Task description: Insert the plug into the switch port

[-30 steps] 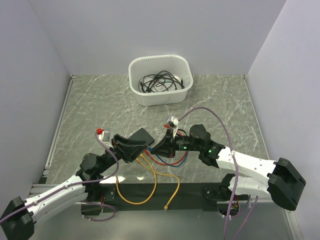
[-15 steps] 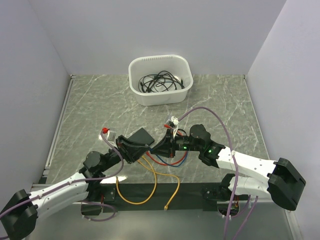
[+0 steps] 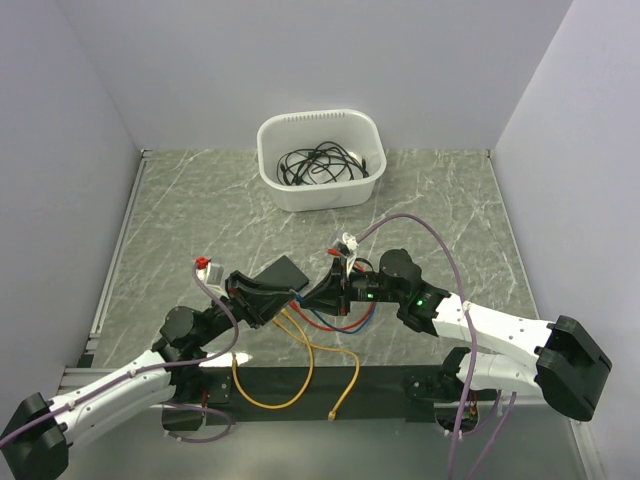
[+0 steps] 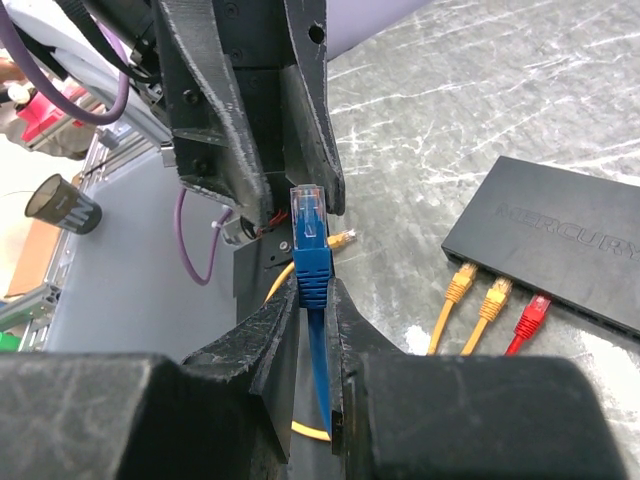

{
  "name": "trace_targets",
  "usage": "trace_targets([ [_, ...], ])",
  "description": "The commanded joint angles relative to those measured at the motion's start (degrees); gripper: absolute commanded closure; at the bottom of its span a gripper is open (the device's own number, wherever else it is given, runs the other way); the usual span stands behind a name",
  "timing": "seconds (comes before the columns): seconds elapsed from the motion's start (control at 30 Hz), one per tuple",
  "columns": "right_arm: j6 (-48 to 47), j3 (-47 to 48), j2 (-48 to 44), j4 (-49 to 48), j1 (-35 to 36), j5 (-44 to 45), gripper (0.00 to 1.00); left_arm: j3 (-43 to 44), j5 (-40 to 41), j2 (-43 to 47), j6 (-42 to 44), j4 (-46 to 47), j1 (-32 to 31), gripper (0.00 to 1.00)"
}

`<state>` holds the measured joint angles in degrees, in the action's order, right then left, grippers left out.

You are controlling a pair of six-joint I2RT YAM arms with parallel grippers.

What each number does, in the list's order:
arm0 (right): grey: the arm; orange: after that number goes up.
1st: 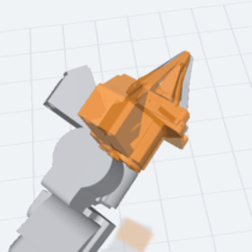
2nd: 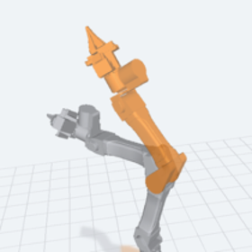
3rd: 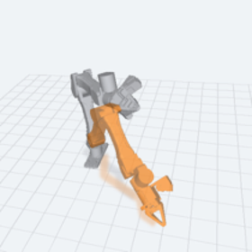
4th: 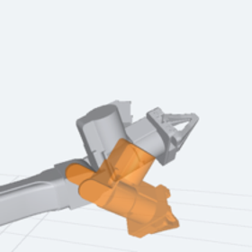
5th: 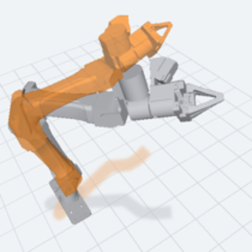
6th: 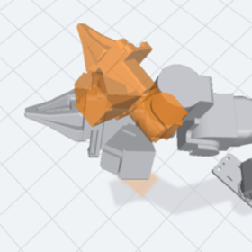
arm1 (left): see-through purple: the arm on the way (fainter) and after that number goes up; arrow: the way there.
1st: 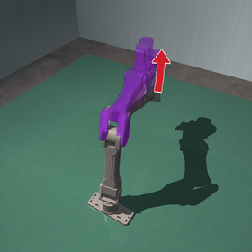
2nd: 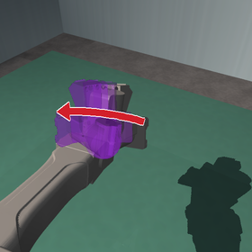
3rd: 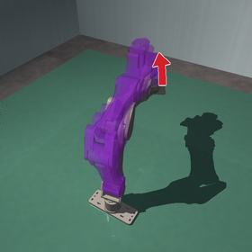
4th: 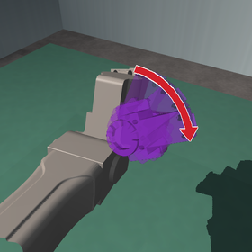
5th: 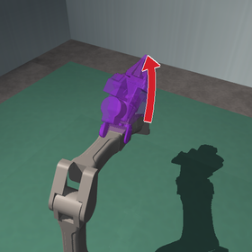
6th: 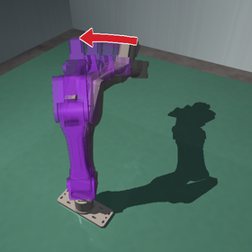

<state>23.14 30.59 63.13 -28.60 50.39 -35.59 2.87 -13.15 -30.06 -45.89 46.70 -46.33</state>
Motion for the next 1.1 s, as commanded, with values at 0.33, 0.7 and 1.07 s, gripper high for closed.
trace_targets([
  [0.33, 0.1, 0.7, 0.2, -2.1, 0.1, 0.3, 1.0, -8.3, -1.0, -3.9, 0.5, 6.0, -0.1, 0.95],
  [0.7, 0.3, 0.8, -4.6, 0.5, 0.2, 2.0, 0.48, -7.9, 0.7, -4.3, -0.4, 5.2, -0.1, 0.99],
  [1.07, -0.3, 1.8, -4.3, 1.0, 0.2, 2.6, 0.51, -8.4, 1.6, -1.3, -0.9, 3.5, -0.1, 0.99],
])
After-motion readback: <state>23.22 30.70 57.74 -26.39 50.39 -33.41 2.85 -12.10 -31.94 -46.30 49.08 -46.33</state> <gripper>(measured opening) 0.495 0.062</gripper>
